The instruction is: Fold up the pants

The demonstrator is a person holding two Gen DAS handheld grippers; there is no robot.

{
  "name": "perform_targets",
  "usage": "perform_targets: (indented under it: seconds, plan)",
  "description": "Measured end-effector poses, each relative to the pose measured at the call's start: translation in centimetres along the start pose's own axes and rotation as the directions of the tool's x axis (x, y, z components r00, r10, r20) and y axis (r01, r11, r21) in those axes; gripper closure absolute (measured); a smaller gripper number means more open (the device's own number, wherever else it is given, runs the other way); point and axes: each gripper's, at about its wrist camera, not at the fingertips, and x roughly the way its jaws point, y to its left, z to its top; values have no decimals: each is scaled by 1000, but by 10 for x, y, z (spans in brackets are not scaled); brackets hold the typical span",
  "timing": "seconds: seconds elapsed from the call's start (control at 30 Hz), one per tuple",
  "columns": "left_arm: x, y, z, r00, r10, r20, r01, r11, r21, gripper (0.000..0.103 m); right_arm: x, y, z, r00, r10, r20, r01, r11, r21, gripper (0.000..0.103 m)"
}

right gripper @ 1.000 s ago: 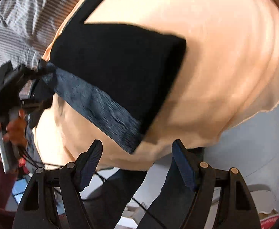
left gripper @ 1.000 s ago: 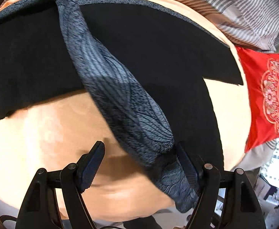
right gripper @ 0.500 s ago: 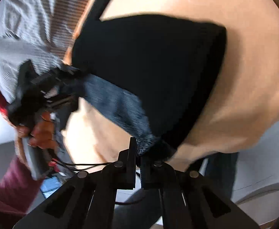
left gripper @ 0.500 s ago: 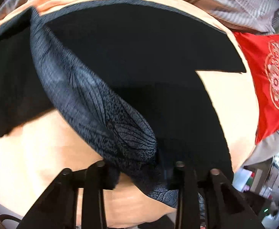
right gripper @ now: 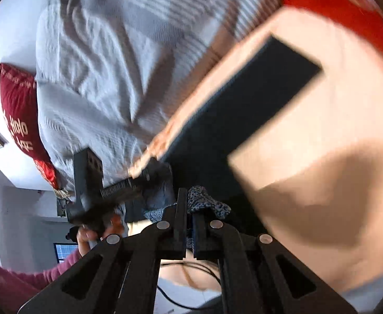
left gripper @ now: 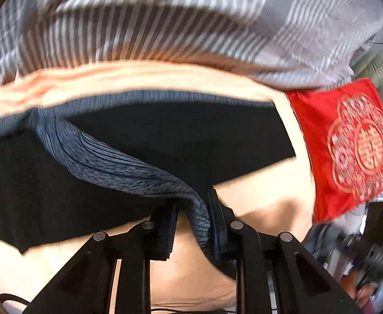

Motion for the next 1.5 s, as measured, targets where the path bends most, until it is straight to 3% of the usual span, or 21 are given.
perform_targets:
  seconds: [0.2,0.37,0.53,0.6,0.63,0.7,0.77,0.87,0.93,0.97,1.0,1.07,1.2,1.23,1.27,1.3,1.33,1.37,1.4,1.43,1.5]
  plan:
    - [34,-11,56,997,76,15,-75,996,-39,79,34,-36,113,996,-59,-62,59,998,3,100]
    - [67,-19,77,987,153,-40,-155,987,-48,78,79,-73,167,978,-163,-128,165,986,6,100]
    - [34,-13,74,988,157,0,-157,985,-68,35,106,-88,188,954,-242,-174,243,970,-19,98]
    - [10,0,67,985,168,38,-164,982,-93,35,103,-90,193,945,-287,-156,287,958,-23,94]
    - [3,6,65,979,197,45,-192,976,-103,35,100,-88,196,944,-290,-154,291,957,-18,90]
    - [0,18,58,962,270,39,-264,958,-115,35,88,-78,197,946,-300,-125,297,954,-42,69]
    - [14,29,49,939,345,-6,-343,933,-111,35,74,-62,195,925,-375,-61,365,922,-127,43]
    - [35,43,34,922,384,-56,-388,912,-133,35,65,-55,188,877,-478,-44,453,855,-252,44]
    - [48,46,27,915,397,-72,-404,902,-153,35,75,-64,185,859,-503,-94,467,846,-257,54]
    - [52,47,25,913,400,-78,-408,899,-161,35,84,-73,183,862,-485,-151,446,865,-232,75]
    - [55,47,23,913,400,-82,-408,898,-167,35,89,-75,182,858,-490,-156,451,863,-227,84]
    - [57,44,22,909,412,-69,-418,895,-157,35,94,-72,183,853,-507,-122,467,848,-251,89]
    - [62,42,31,890,454,-44,-455,879,-142,35,98,-71,199,859,-501,-104,479,859,-179,89]
    - [62,43,33,885,463,-42,-464,874,-142,35,96,-69,201,851,-516,-96,497,851,-167,85]
    - [61,44,35,881,472,-35,-472,870,-142,35,90,-60,201,819,-570,-62,553,814,-178,75]
    - [61,44,36,880,474,-28,-473,870,-142,35,84,-50,198,802,-597,-23,580,788,-207,74]
    - [61,45,37,881,472,-23,-470,871,-143,35,80,-40,194,800,-600,7,584,777,-234,74]
    - [64,46,38,883,468,-19,-466,873,-145,35,81,-24,186,815,-579,33,564,778,-275,74]
    - [65,48,38,883,469,-17,-466,872,-145,35,85,-10,176,840,-541,22,519,793,-320,74]
    - [72,48,40,881,472,-16,-469,871,-146,35,95,-1,167,851,-526,-10,488,796,-360,74]
    - [88,46,46,875,483,-20,-481,864,-146,35,127,12,150,841,-538,-61,457,766,-452,74]
